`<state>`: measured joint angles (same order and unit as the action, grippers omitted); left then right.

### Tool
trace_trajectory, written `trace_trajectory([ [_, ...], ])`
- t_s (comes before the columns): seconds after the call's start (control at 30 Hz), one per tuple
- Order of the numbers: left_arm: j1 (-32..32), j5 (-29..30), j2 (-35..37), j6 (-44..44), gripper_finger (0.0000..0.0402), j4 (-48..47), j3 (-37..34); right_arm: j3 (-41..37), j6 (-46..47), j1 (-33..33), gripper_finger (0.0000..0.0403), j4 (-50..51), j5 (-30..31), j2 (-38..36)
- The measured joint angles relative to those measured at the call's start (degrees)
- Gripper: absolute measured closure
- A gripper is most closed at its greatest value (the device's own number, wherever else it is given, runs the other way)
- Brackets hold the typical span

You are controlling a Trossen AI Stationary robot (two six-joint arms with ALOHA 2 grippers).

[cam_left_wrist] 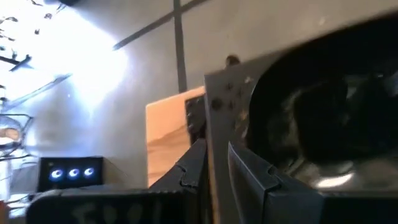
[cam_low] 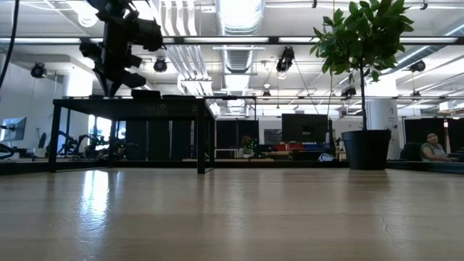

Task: Pick & Place Mini shaped plates
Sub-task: Stack the leaf shaped plate on top of the stacked leaf shaped plate on the shelf

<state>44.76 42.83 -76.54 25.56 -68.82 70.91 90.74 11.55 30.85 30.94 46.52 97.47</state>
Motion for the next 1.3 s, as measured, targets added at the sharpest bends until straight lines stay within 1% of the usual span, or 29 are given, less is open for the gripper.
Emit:
trace_trajectory([
  [0.17, -0.75, -2.25, -0.08, -2.91, 0.0342, 5.97, 0.00, 0.00, 0.24, 0.00, 0.0330, 0.02, 0.00, 0.00],
  [0.33, -0.31, -2.23, -0.08, -5.03, 0.0342, 10.67, 0.00, 0.01, 0.27, -0.02, 0.0330, 0.02, 0.00, 0.00],
  [0.43, 0.39, -2.63, -0.08, -7.76, 0.0342, 12.18, 0.00, 0.01, 0.36, -0.02, 0.0330, 0.02, 0.00, 0.00],
  [0.57, 1.53, -7.03, -0.06, -10.71, 0.0342, 12.28, 0.00, 0.00, 0.43, -0.04, 0.0330, 0.03, 0.00, 0.00],
  [0.63, 2.12, -5.63, -0.06, -11.56, 0.0342, 12.34, 0.00, 0.00, 0.39, -0.09, 0.0330, 0.04, 0.00, 0.00],
  [0.8, 2.55, 3.09, -0.06, -11.70, 0.0342, 12.74, 0.00, 0.00, 0.42, -0.17, 0.0330, 0.06, 0.00, 0.00],
  [0.87, 2.55, 4.71, -0.06, -11.80, 0.0342, 13.07, 0.00, 0.00, 0.42, -0.17, 0.0330, 0.07, 0.00, 0.00],
  [1.1, 2.68, 4.44, -1.50, -15.58, 0.0342, 13.92, -0.17, 0.00, 0.42, -0.17, 0.0330, 0.07, 0.00, 0.00],
  [1.3, 2.68, 1.25, -2.44, -19.40, 0.0342, 13.93, -0.55, 0.02, 0.42, -0.17, 0.0330, 0.07, 0.00, 0.00],
])
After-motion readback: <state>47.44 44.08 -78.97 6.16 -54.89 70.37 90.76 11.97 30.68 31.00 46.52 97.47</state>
